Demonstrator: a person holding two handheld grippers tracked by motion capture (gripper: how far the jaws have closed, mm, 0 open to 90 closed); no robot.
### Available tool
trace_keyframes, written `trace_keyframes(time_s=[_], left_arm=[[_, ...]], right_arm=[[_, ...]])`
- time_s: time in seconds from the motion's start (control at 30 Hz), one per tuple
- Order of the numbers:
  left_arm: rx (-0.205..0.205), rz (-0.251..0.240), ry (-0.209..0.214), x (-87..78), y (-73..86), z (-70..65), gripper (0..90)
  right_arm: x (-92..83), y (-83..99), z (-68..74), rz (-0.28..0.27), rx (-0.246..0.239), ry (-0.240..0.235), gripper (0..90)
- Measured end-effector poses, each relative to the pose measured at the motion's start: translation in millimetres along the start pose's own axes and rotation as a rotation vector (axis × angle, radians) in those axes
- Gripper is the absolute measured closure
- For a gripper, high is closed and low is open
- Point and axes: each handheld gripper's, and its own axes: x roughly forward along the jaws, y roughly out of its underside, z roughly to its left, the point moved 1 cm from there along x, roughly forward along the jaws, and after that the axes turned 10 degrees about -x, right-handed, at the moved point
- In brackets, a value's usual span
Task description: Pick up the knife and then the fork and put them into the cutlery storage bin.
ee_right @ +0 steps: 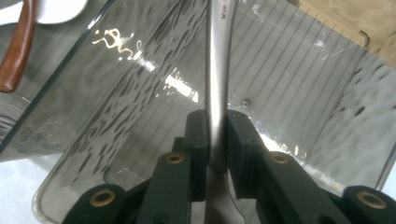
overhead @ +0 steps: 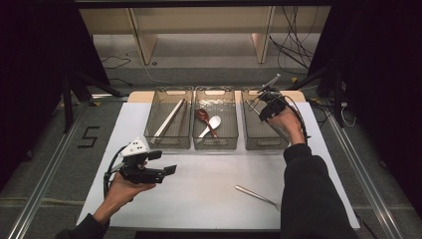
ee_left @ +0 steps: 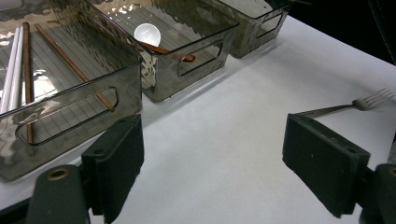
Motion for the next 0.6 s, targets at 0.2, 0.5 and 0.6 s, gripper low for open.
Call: trace_keyframes(time_s=[0.2,0.5,0.6], left_arm=[[0.0,-0.002,0.001,-0.3,0.1,-0.1,20.0],[0.007,0.004,-0.001,0.4,0.3,-0.4,19.8],[0.006,0.004,-0.002,0.4,0.4,-0.4,19.7]], right_arm=[[-12.1,-5.5,0.0,-0.068,0.002,0.008,68.2],[-25.5,0.8,7.6,-0.075,-0.036,-0.012,52.3],[-29.6,5.6,8.2,-0.067,-0.052,-0.008,48.0]])
